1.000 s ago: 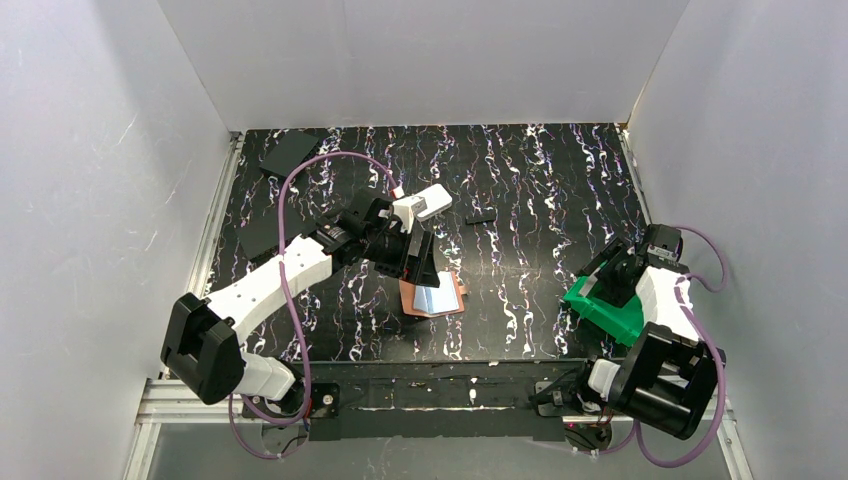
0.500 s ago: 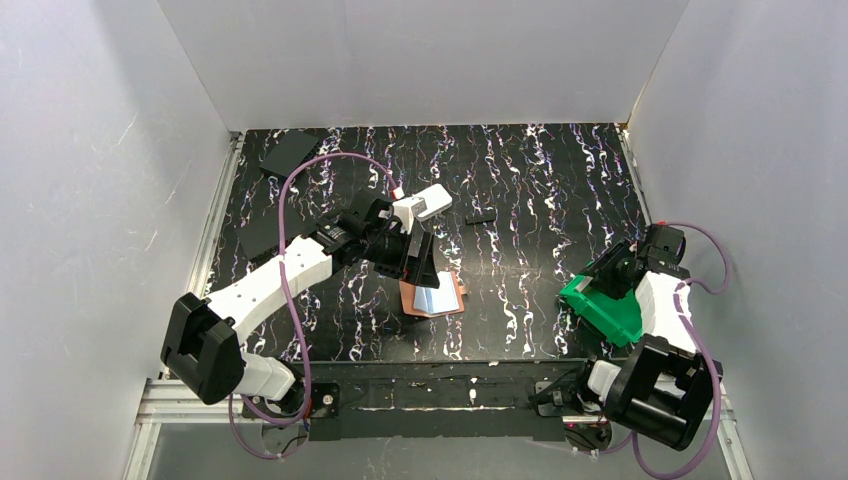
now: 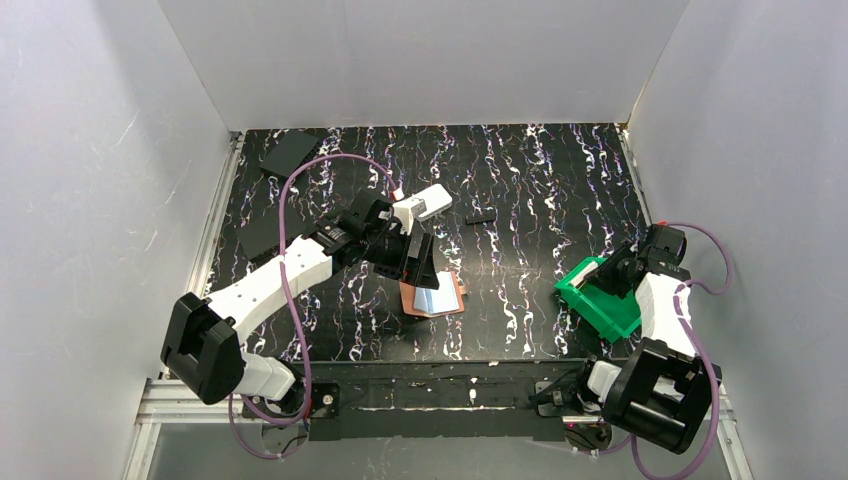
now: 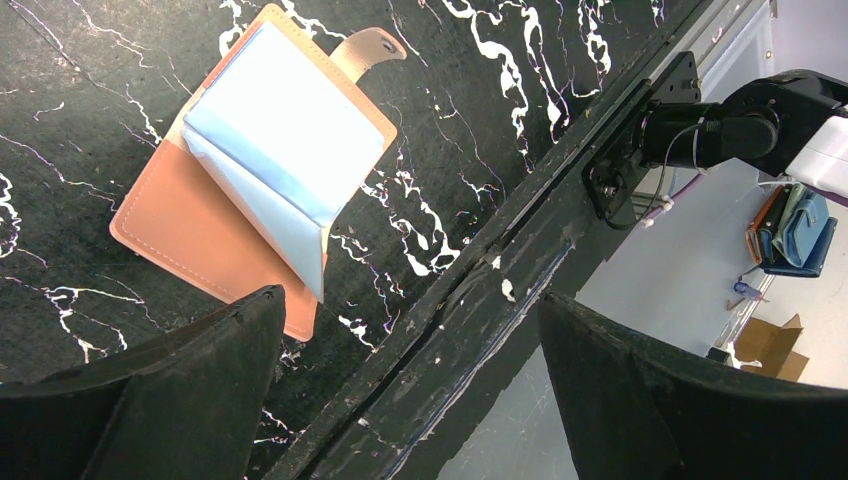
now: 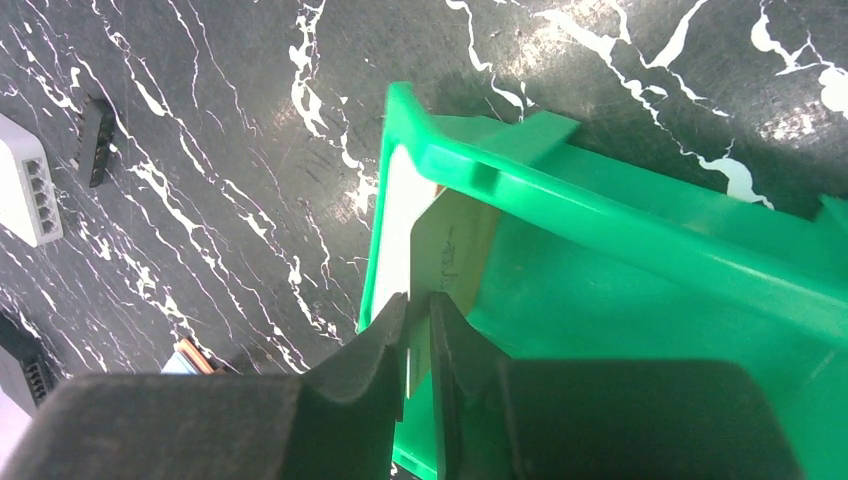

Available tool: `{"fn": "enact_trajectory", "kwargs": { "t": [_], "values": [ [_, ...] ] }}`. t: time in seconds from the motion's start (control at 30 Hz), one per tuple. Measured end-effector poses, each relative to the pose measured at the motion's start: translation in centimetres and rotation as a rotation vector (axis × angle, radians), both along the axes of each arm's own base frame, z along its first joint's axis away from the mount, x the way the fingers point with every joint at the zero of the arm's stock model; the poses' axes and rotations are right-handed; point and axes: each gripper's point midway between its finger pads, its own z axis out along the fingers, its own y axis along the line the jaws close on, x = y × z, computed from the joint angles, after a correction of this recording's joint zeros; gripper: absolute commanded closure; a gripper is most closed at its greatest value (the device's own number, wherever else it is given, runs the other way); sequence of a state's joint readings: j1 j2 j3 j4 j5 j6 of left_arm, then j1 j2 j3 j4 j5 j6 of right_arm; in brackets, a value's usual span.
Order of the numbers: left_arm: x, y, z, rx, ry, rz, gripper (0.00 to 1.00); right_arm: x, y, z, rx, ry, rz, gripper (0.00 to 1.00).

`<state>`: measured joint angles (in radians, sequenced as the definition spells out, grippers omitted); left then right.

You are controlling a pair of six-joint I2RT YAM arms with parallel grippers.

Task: Put the credit cards into the card holder
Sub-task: Pick up the credit card from the storage box.

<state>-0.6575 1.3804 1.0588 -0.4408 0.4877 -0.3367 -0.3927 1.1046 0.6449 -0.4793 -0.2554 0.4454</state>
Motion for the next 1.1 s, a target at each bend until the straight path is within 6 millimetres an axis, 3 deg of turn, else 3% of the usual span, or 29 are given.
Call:
{"fn": "enact_trajectory", "kwargs": {
  "t": [0.3, 0.6, 0.73, 0.87, 0.97, 1.03, 1.1],
  "values": [
    [-0.1, 0.0, 0.0, -0.002, 0.004, -0.003, 0.03, -1.1, 0.0, -0.2, 0.003, 0.056, -0.033, 0.99],
    [-0.3, -0.1, 0.0, -0.01, 0.01, -0.01, 0.04, -0.8, -0.8, 2.3, -0.021, 0.058, -0.066, 0.99],
    [-0.2, -0.2, 0.1, -0.017, 0.008, -0.011, 0.03, -0.9, -1.2, 4.5, -0.045, 0.075, -0.072, 0.99],
    [-0.4, -0.3, 0.3, -0.019, 0.023, -0.007, 0.03, 1.3, -1.5, 10.0, -0.143, -0.019, -0.017, 0.99],
    [-0.3, -0.6, 1.4, -0.05, 0.044, 0.005, 0.03, 4.1, 2.7, 14.6, -0.183, -0.161, 0.19, 0.99],
    [-0.1, -1.2, 2.7, -0.106, 0.072, 0.016, 0.03, 5.6, 7.7, 16.5, -0.154, -0.244, 0.396, 0.99],
    [0.6, -1.4, 4.1, -0.183, 0.111, 0.047, 0.04, 6.2, 14.7, 17.0, -0.065, -0.314, 0.661, 0.99]
  ]
}}
